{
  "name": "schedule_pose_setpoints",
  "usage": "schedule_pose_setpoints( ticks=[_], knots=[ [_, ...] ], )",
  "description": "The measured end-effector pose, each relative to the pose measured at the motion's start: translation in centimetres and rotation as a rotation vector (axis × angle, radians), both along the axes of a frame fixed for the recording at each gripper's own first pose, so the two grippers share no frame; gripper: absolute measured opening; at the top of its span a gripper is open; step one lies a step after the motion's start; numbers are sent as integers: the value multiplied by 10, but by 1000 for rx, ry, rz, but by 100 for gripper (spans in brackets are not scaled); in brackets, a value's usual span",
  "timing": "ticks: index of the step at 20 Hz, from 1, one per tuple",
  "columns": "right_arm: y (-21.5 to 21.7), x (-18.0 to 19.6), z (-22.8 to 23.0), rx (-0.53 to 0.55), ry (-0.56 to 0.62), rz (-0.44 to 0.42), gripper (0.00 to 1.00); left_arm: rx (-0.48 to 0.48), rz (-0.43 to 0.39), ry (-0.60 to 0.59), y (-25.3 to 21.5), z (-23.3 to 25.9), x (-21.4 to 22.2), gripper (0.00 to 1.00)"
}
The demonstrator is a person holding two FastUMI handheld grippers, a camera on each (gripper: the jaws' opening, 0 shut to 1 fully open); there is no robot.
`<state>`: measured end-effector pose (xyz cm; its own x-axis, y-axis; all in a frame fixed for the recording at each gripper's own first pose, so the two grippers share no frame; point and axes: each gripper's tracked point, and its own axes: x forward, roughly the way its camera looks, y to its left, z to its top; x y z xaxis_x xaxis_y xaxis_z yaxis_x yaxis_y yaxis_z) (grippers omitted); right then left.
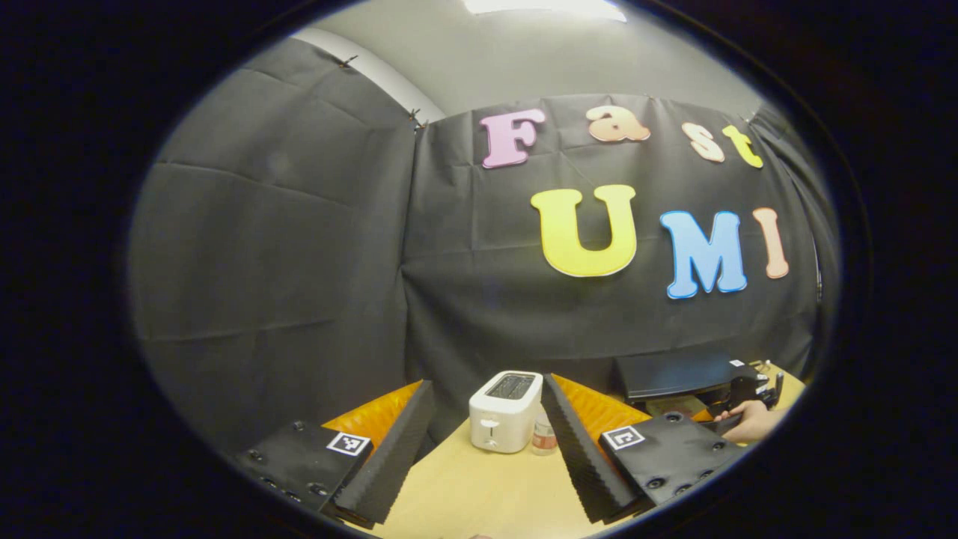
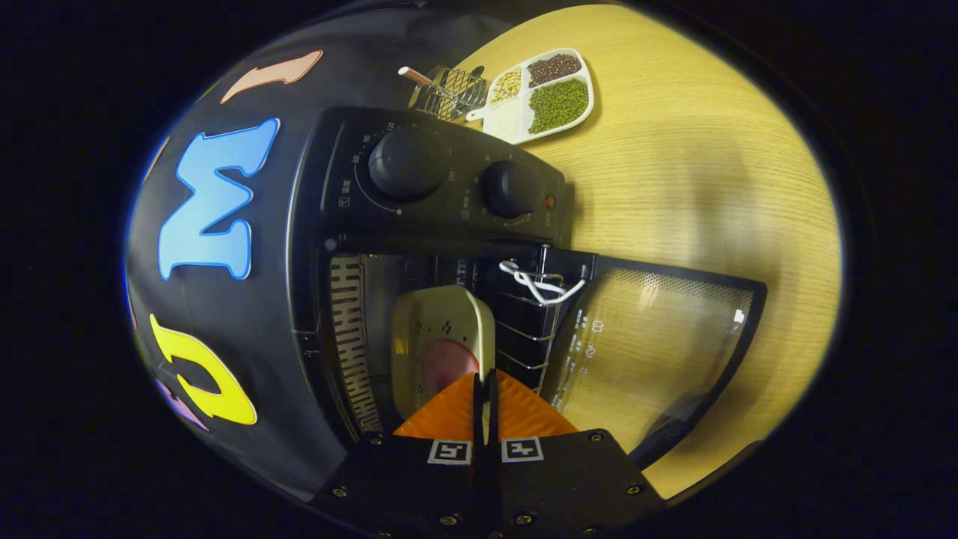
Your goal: Open the electric oven with the left hand, put the food in, and close the electric oven.
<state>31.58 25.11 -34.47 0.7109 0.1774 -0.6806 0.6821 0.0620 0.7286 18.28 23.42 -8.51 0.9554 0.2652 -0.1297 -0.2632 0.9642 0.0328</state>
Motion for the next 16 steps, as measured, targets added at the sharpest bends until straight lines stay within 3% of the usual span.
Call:
schedule_pose_setpoints(
  ticks=[2, 3, 4, 6, 7, 8, 9, 11, 16],
  knots=[
    [6, 6, 5, 29, -36, 0, 0, 3, 8, 4, 1, -1, -1, 95],
    [15, 10, 5, 50, -54, 11, 8, 3, 9, 3, 0, -1, -2, 90],
    [18, 6, 10, 68, -65, 29, 8, 3, 7, 0, -2, 0, -2, 90],
    [25, 1, 18, 102, -89, 62, 25, 2, -3, -8, -9, 2, -1, 90],
    [24, -1, 25, 108, -113, 81, 28, 0, -11, -12, -14, 4, 1, 90],
    [26, -4, 31, 108, -138, 104, 31, -5, -19, -15, -20, 1, 3, 97],
    [28, -9, 35, 95, -150, 131, 70, -12, -29, -18, -26, 2, 5, 90],
    [20, -21, 40, 68, -154, 194, 90, -27, -53, -22, -39, 1, 10, 100],
    [-11, -50, 52, -64, -189, 325, 91, -53, -123, -9, -82, -12, 21, 100]
  ],
)
